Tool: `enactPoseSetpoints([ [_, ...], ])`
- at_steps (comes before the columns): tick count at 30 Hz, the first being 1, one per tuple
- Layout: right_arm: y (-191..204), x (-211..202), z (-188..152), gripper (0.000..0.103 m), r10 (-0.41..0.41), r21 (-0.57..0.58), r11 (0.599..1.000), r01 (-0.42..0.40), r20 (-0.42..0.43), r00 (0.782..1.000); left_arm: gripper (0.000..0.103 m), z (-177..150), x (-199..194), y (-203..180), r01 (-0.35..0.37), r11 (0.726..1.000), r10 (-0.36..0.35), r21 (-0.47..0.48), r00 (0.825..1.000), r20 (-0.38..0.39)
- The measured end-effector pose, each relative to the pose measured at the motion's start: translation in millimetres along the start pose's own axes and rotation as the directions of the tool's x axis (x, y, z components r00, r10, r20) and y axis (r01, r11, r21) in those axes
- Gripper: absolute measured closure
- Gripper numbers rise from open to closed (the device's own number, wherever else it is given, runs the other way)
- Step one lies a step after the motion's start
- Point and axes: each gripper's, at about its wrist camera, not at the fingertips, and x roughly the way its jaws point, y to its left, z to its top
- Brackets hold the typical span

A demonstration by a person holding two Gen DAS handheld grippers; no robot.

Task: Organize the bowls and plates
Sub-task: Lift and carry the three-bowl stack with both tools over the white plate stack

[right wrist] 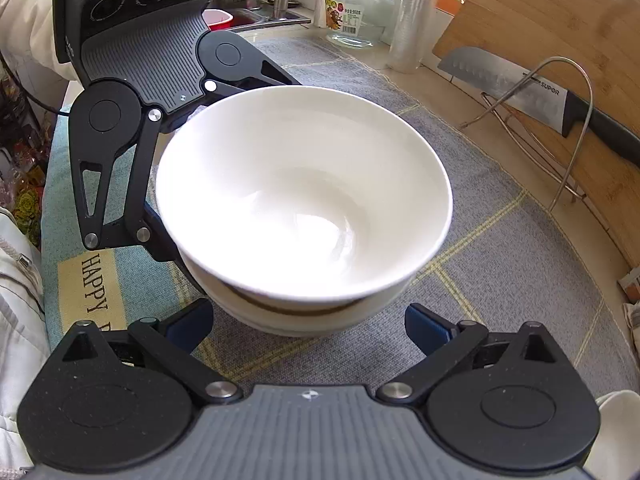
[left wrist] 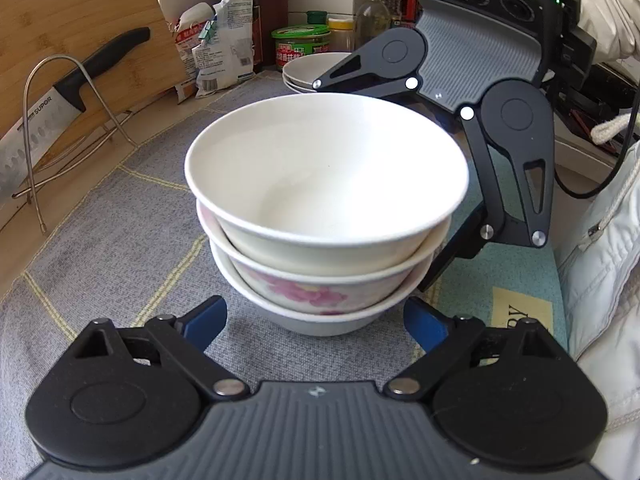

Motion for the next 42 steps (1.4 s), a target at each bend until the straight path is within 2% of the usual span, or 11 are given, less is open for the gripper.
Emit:
enactPoseSetpoints([
  [4, -2.6, -0.4, 7.8, 0.002, 0.028, -0.013, 1.000, -0.028, -0.004, 1.000, 0.011, 3.5, 1.0, 2.8, 0.019, 0.999, -0.019, 0.038, 1.000, -0.012],
  [7, -5.3, -1.2, 10.4, 0.007, 0.052, -0.016, 0.999, -0.052, -0.009, 0.999, 0.013, 6.4, 3.3, 5.6, 0.030, 0.998, -0.029, 0.058, 0.999, -0.023],
  [14, -9.7, -3.6, 11.1, 0.015, 0.097, -0.010, 0.995, -0.097, -0.020, 0.995, 0.015, 12.3, 6.6, 10.6, 0.060, 0.996, -0.058, 0.067, 0.998, -0.032],
  [17, -10.5, -3.7, 11.1, 0.015, 0.103, -0.009, 0.995, -0.103, -0.021, 0.994, 0.019, 15.0, 9.6, 12.9, 0.078, 0.995, -0.075, 0.069, 0.996, -0.039],
  [32, -11.4, -3.5, 13.9, 0.015, 0.104, 0.002, 0.995, -0.103, -0.021, 0.994, 0.019, 15.0, 9.5, 10.0, 0.059, 0.996, -0.055, 0.074, 0.997, -0.052],
  [42, -15.7, -22.3, 8.7, 0.015, 0.094, -0.013, 0.995, -0.094, -0.012, 0.995, 0.019, 33.2, 8.0, -0.1, 0.038, 0.996, -0.035, 0.078, 0.998, -0.046],
])
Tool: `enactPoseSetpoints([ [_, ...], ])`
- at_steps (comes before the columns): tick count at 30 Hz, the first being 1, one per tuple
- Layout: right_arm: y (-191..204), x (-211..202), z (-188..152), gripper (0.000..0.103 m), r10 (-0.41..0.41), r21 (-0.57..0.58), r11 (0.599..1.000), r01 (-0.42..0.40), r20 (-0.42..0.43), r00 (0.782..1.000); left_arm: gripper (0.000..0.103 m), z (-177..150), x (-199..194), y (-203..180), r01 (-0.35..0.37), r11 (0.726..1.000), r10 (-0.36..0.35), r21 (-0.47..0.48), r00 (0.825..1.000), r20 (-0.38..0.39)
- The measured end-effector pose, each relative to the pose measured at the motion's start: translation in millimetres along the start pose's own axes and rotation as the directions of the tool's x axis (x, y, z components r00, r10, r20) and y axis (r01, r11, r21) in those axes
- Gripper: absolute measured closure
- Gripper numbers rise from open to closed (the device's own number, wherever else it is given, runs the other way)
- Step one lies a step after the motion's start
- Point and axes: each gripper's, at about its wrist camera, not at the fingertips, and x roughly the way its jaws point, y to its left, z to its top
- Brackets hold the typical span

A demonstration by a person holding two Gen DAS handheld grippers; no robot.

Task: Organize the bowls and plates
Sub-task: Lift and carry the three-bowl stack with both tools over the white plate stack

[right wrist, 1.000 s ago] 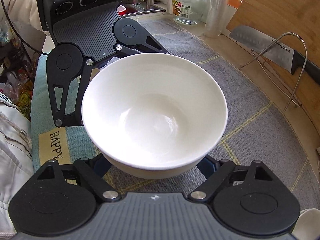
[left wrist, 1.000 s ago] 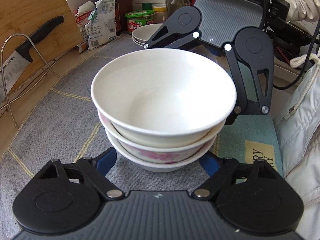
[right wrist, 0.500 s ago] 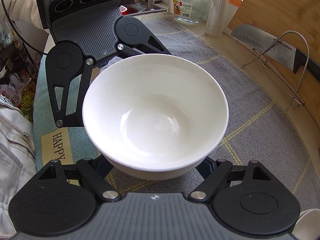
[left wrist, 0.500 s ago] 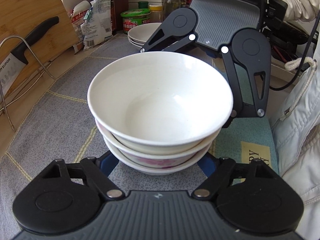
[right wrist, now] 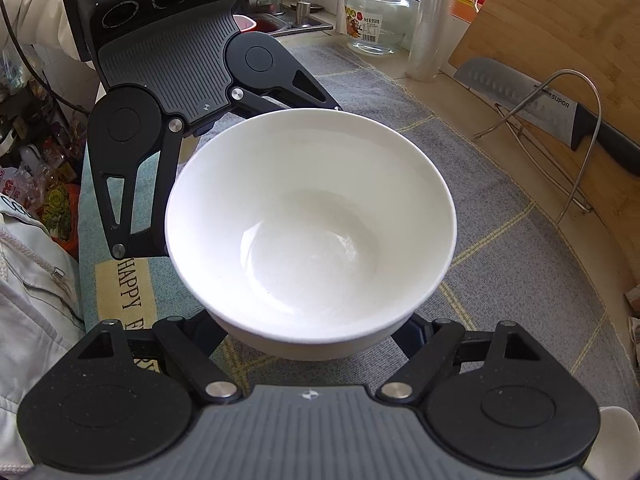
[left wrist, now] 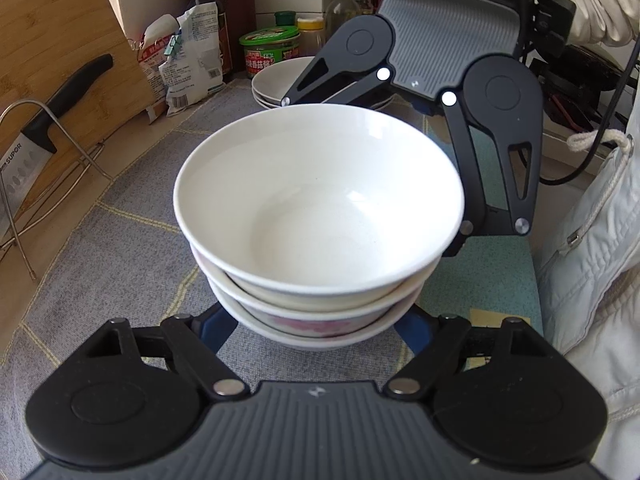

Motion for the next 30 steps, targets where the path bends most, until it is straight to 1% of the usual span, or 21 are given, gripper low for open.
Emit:
enactPoseSetpoints([
  [7, -8.5, -22.7, -14.7, 0.015, -0.013, -0.013, 1.000, 0.014, 0.008, 1.000, 0.019, 27.7, 9.6, -9.5, -0.009, 1.000, 0.009, 0.002, 1.000, 0.001],
  [14, -29.8, -56.6, -42.2, 0.015, -0.020, -0.019, 1.000, 0.020, 0.021, 1.000, 0.019, 67.6, 28.5, -26.8, -0.023, 1.000, 0.023, 0.011, 1.000, 0.013],
  [19, -48.6, -79.1, -62.5, 0.015, -0.031, -0.024, 0.999, 0.032, 0.019, 0.999, 0.019, 97.4, 49.3, -38.3, -0.023, 1.000, 0.023, 0.020, 0.999, 0.026],
  [24, -65.4, -97.9, -82.4, 0.015, -0.052, -0.014, 0.999, 0.052, 0.021, 0.998, 0.019, 124.2, 69.9, -40.9, -0.017, 0.999, 0.015, 0.041, 0.999, 0.036],
  [30, -88.7, -115.1, -108.9, 0.015, -0.095, 0.020, 0.995, 0.095, 0.018, 0.995, 0.019, 153.8, 97.7, -41.7, -0.007, 0.996, 0.003, 0.093, 0.999, 0.051],
])
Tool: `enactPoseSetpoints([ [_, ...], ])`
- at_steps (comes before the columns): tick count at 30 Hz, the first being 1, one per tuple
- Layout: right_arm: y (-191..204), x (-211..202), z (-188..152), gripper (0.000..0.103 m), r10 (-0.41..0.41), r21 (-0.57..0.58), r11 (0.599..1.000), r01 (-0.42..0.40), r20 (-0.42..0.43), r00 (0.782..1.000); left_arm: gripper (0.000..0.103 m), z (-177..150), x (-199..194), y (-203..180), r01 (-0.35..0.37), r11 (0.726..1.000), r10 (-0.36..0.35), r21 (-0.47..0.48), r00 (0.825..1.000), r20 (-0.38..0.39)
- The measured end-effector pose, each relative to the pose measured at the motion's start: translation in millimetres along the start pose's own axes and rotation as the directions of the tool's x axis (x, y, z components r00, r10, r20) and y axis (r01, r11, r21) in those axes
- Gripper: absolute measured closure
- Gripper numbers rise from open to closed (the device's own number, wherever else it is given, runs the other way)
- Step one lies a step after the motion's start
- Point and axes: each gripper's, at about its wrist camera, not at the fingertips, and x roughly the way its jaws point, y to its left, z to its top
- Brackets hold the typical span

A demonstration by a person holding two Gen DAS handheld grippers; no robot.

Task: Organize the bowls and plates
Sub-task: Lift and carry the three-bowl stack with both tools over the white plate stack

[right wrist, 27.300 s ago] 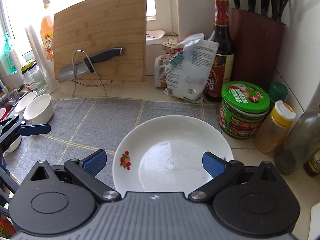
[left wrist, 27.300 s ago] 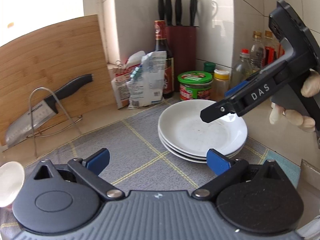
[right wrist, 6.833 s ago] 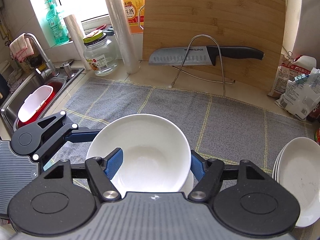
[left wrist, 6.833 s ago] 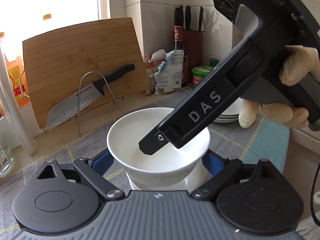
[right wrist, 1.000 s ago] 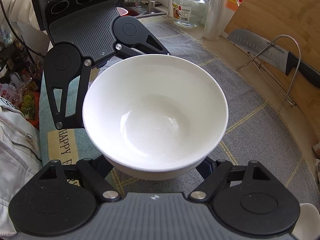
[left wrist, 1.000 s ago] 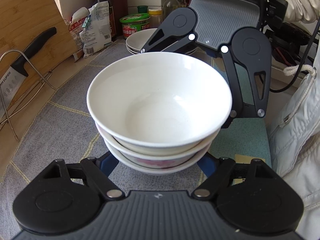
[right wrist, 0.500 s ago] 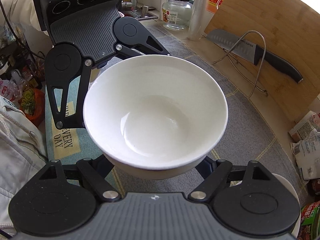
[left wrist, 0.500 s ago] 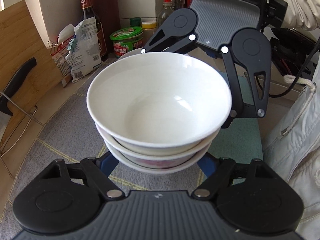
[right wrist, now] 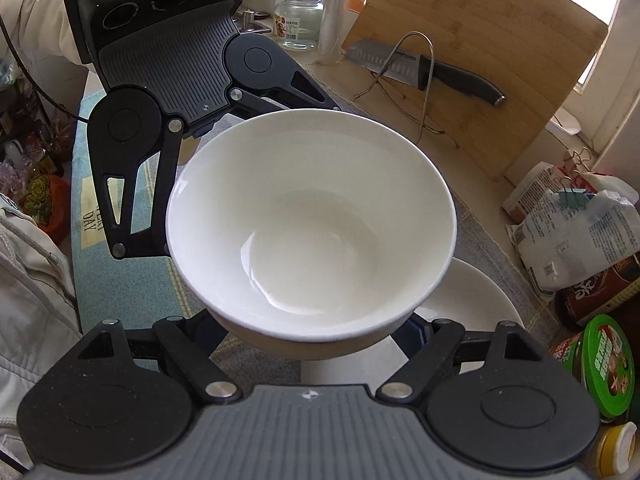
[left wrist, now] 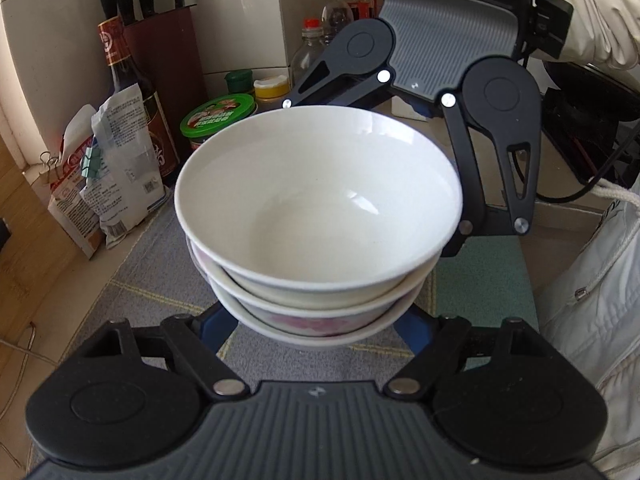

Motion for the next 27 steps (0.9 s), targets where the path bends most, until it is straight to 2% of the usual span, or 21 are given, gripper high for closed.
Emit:
enactPoseSetpoints([
  [12, -34.5, -7.0, -33.0, 0.015, -0.069, 0.041, 0.997, 0.071, -0.030, 0.997, 0.019, 31.2, 53.7, 18.2, 0.037, 0.998, -0.038, 0.049, 0.999, 0.004],
  [27, -67.4, 3.4, -49.8, 0.015, -0.051, 0.075, 0.996, 0.056, -0.061, 0.997, 0.019, 36.4, 81.9, 30.3, 0.052, 0.998, -0.052, 0.037, 0.999, -0.005],
])
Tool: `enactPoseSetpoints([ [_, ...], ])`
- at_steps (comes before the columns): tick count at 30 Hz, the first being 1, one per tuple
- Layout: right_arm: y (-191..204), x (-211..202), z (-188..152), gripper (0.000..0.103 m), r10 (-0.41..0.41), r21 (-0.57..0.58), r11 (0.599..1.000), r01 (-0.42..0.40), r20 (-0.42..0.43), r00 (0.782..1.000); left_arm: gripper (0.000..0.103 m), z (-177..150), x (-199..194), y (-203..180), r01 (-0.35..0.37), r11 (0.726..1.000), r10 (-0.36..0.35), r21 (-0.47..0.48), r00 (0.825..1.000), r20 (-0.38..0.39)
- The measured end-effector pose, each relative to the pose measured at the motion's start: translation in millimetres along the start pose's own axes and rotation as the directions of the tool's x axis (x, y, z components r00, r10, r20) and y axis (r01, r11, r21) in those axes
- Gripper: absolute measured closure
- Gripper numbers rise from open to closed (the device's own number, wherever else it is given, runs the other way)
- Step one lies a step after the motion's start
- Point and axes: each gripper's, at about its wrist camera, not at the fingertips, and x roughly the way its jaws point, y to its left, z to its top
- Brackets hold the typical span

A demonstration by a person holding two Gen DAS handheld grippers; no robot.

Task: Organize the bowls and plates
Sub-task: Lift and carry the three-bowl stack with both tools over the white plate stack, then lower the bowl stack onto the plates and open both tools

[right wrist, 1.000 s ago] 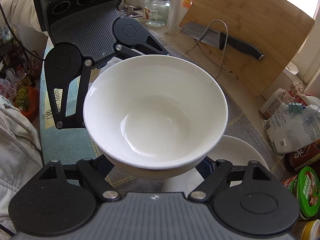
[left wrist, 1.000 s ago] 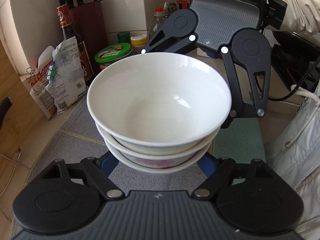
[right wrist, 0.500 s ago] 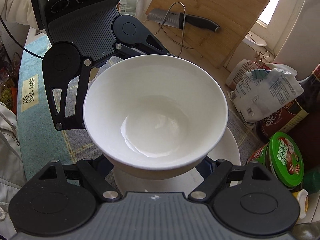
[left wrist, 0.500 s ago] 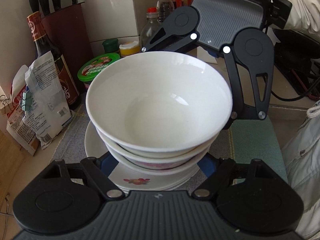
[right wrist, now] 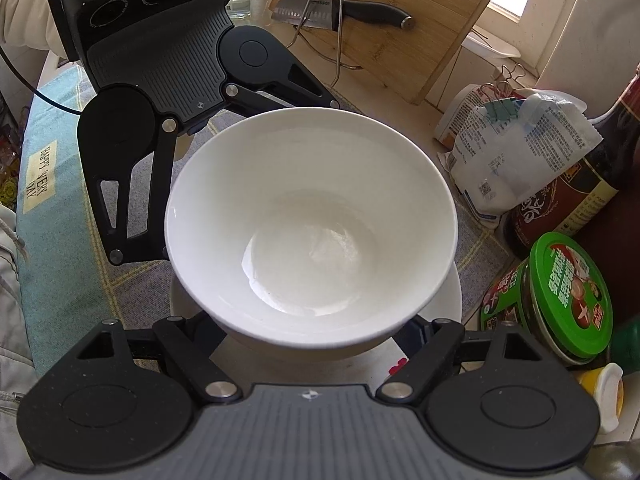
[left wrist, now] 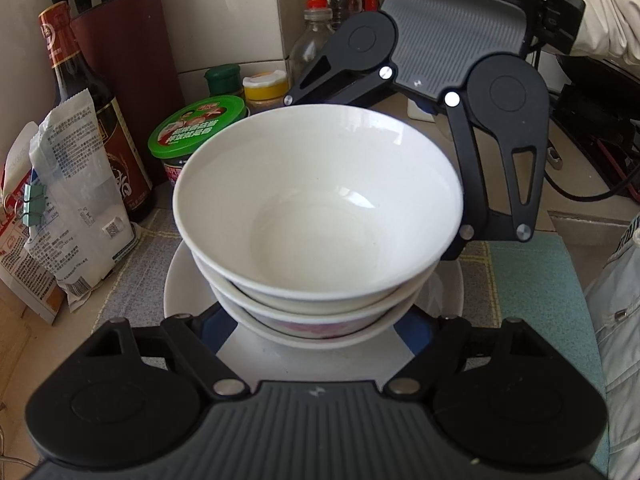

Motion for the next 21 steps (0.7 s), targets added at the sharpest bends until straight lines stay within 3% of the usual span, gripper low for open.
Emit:
enactPoseSetpoints([
  [12, -8.0, 4.8, -1.7, 0.015, 0.016, 0.036, 0.999, -0.016, 0.004, 1.000, 0.019, -2.7, 3.9, 5.4, 0.010, 0.999, -0.010, -0.030, 1.000, 0.009],
  [13, -7.9, 4.6, -1.8, 0.014, 0.017, 0.039, 0.999, -0.017, 0.005, 1.000, 0.019, -3.3, 3.7, 4.6, 0.006, 1.000, -0.006, -0.027, 1.000, 0.011],
  [15, -8.6, 3.1, -1.2, 0.001, 0.033, 0.059, 0.998, -0.034, 0.016, 0.999, 0.019, -4.7, 3.1, 1.8, -0.007, 1.000, 0.008, -0.022, 1.000, 0.017],
  [18, -6.4, 1.0, 0.2, 0.000, 0.017, 0.056, 0.998, -0.018, 0.030, 0.999, 0.009, -7.0, -0.3, -1.1, -0.033, 0.999, 0.034, -0.026, 0.999, 0.027],
  [21, -3.9, 1.0, -0.9, 0.000, -0.013, 0.049, 0.999, 0.012, 0.021, 1.000, 0.008, -11.1, -6.5, -2.4, -0.053, 0.998, 0.054, -0.047, 0.998, 0.028],
])
